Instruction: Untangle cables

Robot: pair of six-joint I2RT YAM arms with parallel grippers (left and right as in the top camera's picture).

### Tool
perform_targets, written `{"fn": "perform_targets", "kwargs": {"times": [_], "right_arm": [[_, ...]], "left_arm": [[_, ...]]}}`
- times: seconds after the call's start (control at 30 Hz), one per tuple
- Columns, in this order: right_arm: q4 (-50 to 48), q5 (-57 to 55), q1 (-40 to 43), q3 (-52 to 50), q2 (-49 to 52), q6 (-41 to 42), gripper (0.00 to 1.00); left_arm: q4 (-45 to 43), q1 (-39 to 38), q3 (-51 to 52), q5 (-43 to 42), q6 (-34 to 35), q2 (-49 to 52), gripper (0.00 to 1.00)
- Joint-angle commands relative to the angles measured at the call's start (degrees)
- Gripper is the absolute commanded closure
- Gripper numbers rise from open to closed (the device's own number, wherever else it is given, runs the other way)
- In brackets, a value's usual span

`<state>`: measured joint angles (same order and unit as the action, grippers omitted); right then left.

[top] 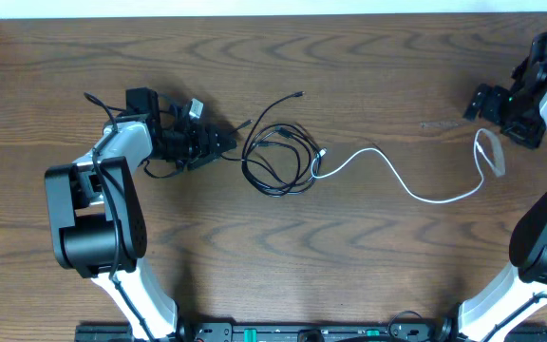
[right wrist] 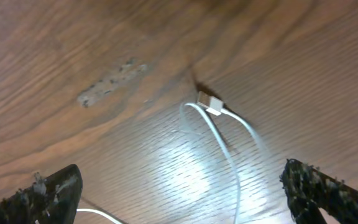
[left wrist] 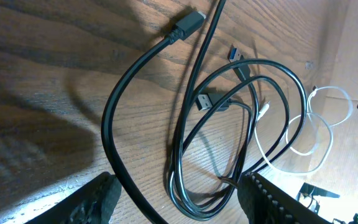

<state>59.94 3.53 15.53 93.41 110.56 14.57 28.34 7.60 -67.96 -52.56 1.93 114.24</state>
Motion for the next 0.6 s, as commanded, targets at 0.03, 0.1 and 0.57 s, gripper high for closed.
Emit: {"fn": "perform_targets", "kwargs": {"times": [0.03, 0.1, 0.57], "right_arm": [[0.1, 8.7, 0.1, 0.2, 0.5, -0.1, 0.01], [0.4, 12.3, 0.0, 0.2, 0.5, -0.1, 0.01], [1.2, 18.0, -9.8, -0.4, 0.5, 0.2, 0.01]], "left_arm": [[0.3, 0.0, 0.2, -0.3, 0.4, -0.9, 0.35], [0.3, 0.0, 0.2, -0.3, 0.4, -0.9, 0.35], [0.3, 0.0, 0.2, -0.3, 0.4, -0.9, 0.35]]}}
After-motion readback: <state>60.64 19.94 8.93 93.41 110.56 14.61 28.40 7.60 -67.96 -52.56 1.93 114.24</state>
